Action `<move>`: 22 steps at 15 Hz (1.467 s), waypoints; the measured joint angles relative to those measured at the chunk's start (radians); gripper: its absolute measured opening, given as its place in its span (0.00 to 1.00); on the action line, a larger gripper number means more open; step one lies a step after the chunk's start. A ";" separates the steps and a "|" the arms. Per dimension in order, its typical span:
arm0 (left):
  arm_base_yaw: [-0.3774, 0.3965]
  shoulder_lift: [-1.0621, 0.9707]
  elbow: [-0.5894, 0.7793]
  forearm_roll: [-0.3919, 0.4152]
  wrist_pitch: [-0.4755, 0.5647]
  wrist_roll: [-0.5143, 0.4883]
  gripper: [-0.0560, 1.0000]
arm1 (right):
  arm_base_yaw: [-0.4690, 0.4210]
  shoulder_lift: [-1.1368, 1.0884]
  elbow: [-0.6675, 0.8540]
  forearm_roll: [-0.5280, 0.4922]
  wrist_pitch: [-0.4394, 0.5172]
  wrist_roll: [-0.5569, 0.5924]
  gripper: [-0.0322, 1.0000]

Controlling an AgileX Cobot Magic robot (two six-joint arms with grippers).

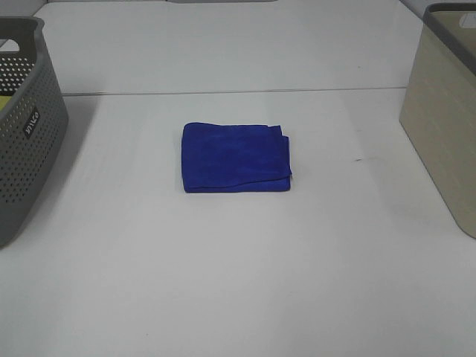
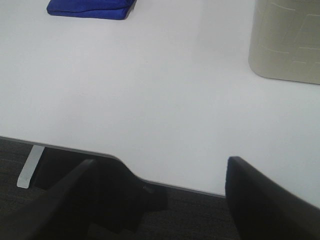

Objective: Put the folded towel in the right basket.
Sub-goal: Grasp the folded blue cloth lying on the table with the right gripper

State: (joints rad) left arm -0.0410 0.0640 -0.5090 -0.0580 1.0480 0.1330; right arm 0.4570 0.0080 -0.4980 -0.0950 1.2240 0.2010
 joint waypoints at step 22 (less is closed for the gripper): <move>0.000 0.000 0.000 0.000 0.000 0.000 0.99 | 0.000 0.000 0.000 0.007 -0.001 -0.164 0.71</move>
State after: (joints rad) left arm -0.0410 0.0640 -0.5090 -0.0580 1.0480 0.1330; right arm 0.4570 0.0080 -0.4980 -0.0880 1.2230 0.0370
